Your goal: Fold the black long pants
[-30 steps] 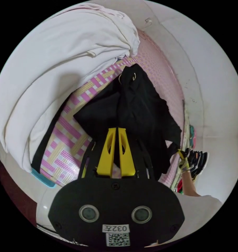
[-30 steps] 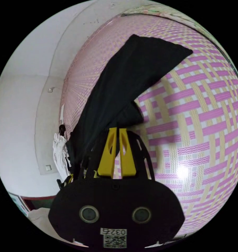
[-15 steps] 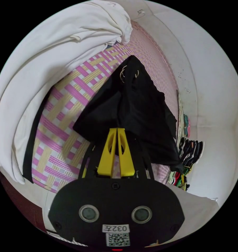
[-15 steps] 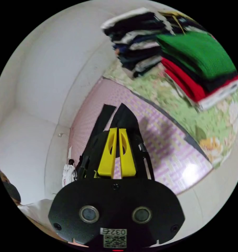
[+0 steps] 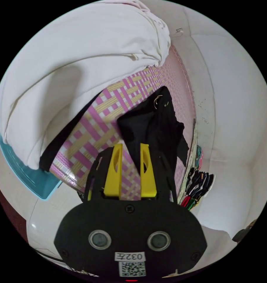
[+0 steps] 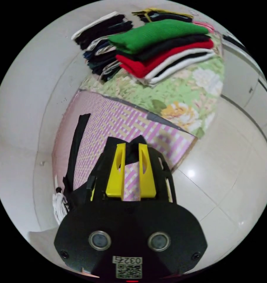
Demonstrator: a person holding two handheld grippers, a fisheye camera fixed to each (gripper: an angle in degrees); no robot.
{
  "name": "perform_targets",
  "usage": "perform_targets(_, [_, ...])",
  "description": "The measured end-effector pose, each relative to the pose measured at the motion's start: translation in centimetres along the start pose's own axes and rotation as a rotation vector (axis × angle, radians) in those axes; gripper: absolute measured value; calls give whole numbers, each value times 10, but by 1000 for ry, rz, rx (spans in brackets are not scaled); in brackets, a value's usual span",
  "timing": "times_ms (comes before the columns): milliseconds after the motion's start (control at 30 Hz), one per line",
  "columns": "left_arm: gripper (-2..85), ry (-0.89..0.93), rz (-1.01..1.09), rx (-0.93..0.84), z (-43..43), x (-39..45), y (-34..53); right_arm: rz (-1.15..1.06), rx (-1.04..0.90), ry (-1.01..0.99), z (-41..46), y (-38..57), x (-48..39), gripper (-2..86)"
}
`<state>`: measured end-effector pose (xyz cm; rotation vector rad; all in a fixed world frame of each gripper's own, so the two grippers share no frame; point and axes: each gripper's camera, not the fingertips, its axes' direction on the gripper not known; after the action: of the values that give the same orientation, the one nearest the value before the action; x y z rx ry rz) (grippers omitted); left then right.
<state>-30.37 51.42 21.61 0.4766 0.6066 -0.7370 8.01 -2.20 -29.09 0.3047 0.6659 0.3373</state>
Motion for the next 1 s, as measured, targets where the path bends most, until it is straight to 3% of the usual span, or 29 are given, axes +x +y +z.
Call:
perform_targets(167, [67, 71, -26, -19, 22, -3, 8, -168, -254, 4, 68, -33, -65, 107])
perform_targets(367, [64, 74, -35, 4, 30, -5, 16, -267, -417, 268, 142, -56, -121, 117])
perform_targets(467, [49, 90, -58, 15, 34, -14, 21, -327, -411, 432, 158, -56, -138, 61])
perform_targets(567, [11, 189, -141, 16, 43, -33, 28, -357, -448, 454, 164, -61, -140, 2])
perform_targets(633, [-5, 317, -226, 46, 44, -50, 35, -345, -457, 382, 155, -69, -137, -6])
perform_targets(700, [-14, 557, -248, 117, 35, -62, 40, -362, -271, 179, 103, -80, -140, -9])
perform_targets(767, [-16, 656, -197, 163, 20, -61, 42, -369, -105, -29, 49, -84, -136, -10])
perform_targets(900, [-16, 755, -69, 190, -17, -55, 48, -326, 105, -341, -37, -84, -89, -10])
perform_targets(1000, [-16, 707, -28, 142, -27, -54, 56, -268, 84, -363, -41, -76, -46, -10])
